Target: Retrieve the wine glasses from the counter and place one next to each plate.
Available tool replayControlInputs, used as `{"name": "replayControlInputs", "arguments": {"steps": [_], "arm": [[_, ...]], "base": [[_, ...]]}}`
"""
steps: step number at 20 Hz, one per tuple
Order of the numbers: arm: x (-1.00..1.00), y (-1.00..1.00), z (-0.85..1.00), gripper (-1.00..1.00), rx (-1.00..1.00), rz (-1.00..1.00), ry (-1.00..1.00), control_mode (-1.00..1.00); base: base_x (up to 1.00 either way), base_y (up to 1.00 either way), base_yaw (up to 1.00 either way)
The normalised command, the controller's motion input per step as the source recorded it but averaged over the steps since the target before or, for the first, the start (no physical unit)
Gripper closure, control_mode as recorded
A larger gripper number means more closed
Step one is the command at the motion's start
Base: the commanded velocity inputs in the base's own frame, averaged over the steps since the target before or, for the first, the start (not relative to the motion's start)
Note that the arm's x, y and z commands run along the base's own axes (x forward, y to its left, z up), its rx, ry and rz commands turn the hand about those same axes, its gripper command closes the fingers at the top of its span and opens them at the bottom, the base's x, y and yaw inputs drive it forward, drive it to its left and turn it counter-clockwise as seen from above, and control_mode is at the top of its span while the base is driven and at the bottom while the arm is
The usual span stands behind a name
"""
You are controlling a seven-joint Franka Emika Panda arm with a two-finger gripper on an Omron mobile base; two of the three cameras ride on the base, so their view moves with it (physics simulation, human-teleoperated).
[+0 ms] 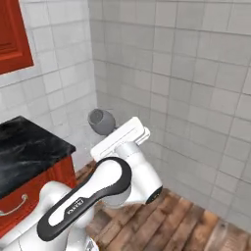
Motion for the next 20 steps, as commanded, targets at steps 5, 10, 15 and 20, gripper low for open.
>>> {"name": "replayControlInputs", "arguments": {"steps": [5, 10, 15, 20], "arm": [[0.00, 0.00, 0.00, 1.00, 0.00, 0.00, 0.00, 1.00], [0.00, 0.00, 0.00, 1.00, 0.00, 0.00, 0.00, 1.00], [0.00, 0.00, 0.00, 1.00, 0.00, 0.00, 0.00, 1.00], [0.00, 0.00, 0.00, 1.00, 0.00, 0.00, 0.00, 1.00]], "base": [[0.00, -0.03, -0.97], [0.00, -0.08, -0.96], [0.00, -0.07, -0.96], [0.00, -0.38, -0.88]]}}
